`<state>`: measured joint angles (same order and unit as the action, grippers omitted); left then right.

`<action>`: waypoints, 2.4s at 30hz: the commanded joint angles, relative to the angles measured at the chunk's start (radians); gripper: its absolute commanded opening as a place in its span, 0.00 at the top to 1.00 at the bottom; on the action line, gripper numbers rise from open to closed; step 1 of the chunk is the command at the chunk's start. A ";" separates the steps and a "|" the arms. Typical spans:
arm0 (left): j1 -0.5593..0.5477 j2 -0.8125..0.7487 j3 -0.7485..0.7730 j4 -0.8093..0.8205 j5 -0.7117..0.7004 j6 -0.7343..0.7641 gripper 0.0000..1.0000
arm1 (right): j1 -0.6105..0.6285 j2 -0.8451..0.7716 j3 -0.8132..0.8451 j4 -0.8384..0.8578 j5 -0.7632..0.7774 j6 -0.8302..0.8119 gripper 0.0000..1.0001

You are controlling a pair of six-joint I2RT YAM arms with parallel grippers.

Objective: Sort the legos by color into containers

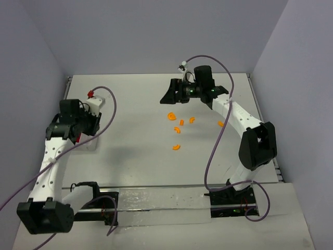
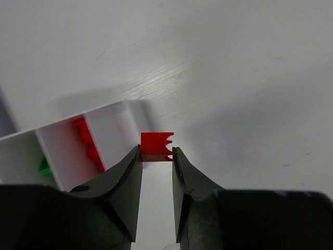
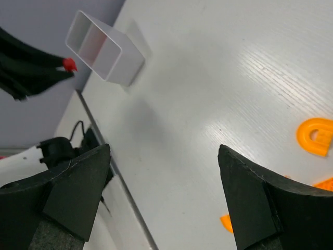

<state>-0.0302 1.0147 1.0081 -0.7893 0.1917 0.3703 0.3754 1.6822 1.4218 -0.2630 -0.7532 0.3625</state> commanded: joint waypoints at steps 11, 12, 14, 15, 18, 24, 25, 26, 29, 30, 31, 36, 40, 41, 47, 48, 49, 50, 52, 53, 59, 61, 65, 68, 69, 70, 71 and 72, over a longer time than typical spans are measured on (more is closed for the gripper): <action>0.328 0.324 0.290 -0.242 -0.111 0.193 0.99 | 0.007 -0.015 0.057 -0.124 0.054 -0.135 0.09; 0.329 0.328 0.287 -0.239 -0.118 0.196 0.98 | 0.007 -0.015 0.056 -0.124 0.052 -0.134 0.09; 0.329 0.342 0.288 -0.239 -0.124 0.195 0.96 | 0.007 -0.012 0.056 -0.124 0.048 -0.132 0.09; 0.329 0.351 0.290 -0.239 -0.125 0.193 0.95 | 0.007 -0.011 0.058 -0.126 0.048 -0.134 0.09; 0.329 0.367 0.287 -0.235 -0.132 0.194 0.93 | 0.005 -0.002 0.065 -0.133 0.046 -0.137 0.09; 0.329 0.402 0.285 -0.237 -0.145 0.204 0.92 | 0.003 0.008 0.066 -0.134 0.041 -0.135 0.09; 0.329 0.409 0.285 -0.237 -0.147 0.206 0.92 | 0.000 0.011 0.067 -0.134 0.040 -0.135 0.09; 0.329 0.415 0.285 -0.236 -0.149 0.206 0.91 | -0.002 0.013 0.068 -0.135 0.039 -0.135 0.09; 0.331 0.426 0.283 -0.234 -0.152 0.206 0.86 | -0.006 0.018 0.070 -0.140 0.034 -0.135 0.09; 0.331 0.428 0.283 -0.232 -0.153 0.207 0.83 | -0.006 0.020 0.073 -0.142 0.032 -0.135 0.09; 0.330 0.432 0.283 -0.230 -0.154 0.208 0.80 | -0.007 0.023 0.076 -0.144 0.032 -0.134 0.09; 0.331 0.445 0.270 -0.212 -0.163 0.210 0.66 | -0.010 0.032 0.084 -0.150 0.026 -0.129 0.09; 0.329 0.450 0.261 -0.196 -0.167 0.211 0.63 | -0.012 0.039 0.089 -0.157 0.026 -0.129 0.09; 0.329 0.451 0.261 -0.195 -0.167 0.211 0.62 | -0.013 0.039 0.089 -0.159 0.026 -0.129 0.09; 0.329 0.469 0.269 -0.189 -0.163 0.206 0.51 | -0.015 0.050 0.099 -0.170 0.020 -0.130 0.09; 0.330 0.472 0.271 -0.187 -0.163 0.206 0.49 | -0.015 0.050 0.101 -0.171 0.021 -0.131 0.09; 0.330 0.476 0.274 -0.186 -0.163 0.204 0.48 | -0.014 0.050 0.101 -0.172 0.022 -0.131 0.09; 0.330 0.479 0.276 -0.186 -0.164 0.203 0.48 | -0.014 0.050 0.101 -0.173 0.021 -0.131 0.09; 0.331 0.483 0.278 -0.186 -0.164 0.203 0.47 | -0.015 0.051 0.100 -0.174 0.020 -0.131 0.09; 0.330 0.484 0.280 -0.185 -0.159 0.203 0.47 | -0.015 0.052 0.101 -0.175 0.019 -0.133 0.09; 0.327 0.462 0.372 -0.231 -0.037 0.194 0.48 | -0.015 0.044 0.084 -0.177 0.024 -0.162 0.10; 0.319 0.448 0.421 -0.248 0.023 0.176 0.48 | -0.013 0.039 0.076 -0.190 0.039 -0.183 0.10; 0.271 0.414 0.493 -0.241 0.133 0.117 0.46 | -0.015 0.020 0.065 -0.234 0.101 -0.255 0.10; 0.154 0.366 0.473 -0.168 0.134 0.055 0.44 | -0.015 0.001 0.050 -0.274 0.199 -0.316 0.10; 0.092 0.347 0.444 -0.126 0.121 0.029 0.42 | -0.016 -0.009 0.037 -0.283 0.241 -0.334 0.10; 0.055 0.333 0.404 -0.072 0.101 0.002 0.42 | -0.018 -0.016 0.028 -0.287 0.283 -0.344 0.10; -0.019 0.328 0.374 -0.031 0.090 -0.020 0.42 | -0.026 -0.023 0.011 -0.289 0.308 -0.348 0.10; -0.073 0.331 0.351 0.002 0.091 -0.041 0.42 | -0.037 -0.034 -0.001 -0.290 0.319 -0.351 0.10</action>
<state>0.0737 1.3913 1.4326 -0.9387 0.2455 0.4385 0.3663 1.7187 1.4555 -0.5130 -0.5676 0.0847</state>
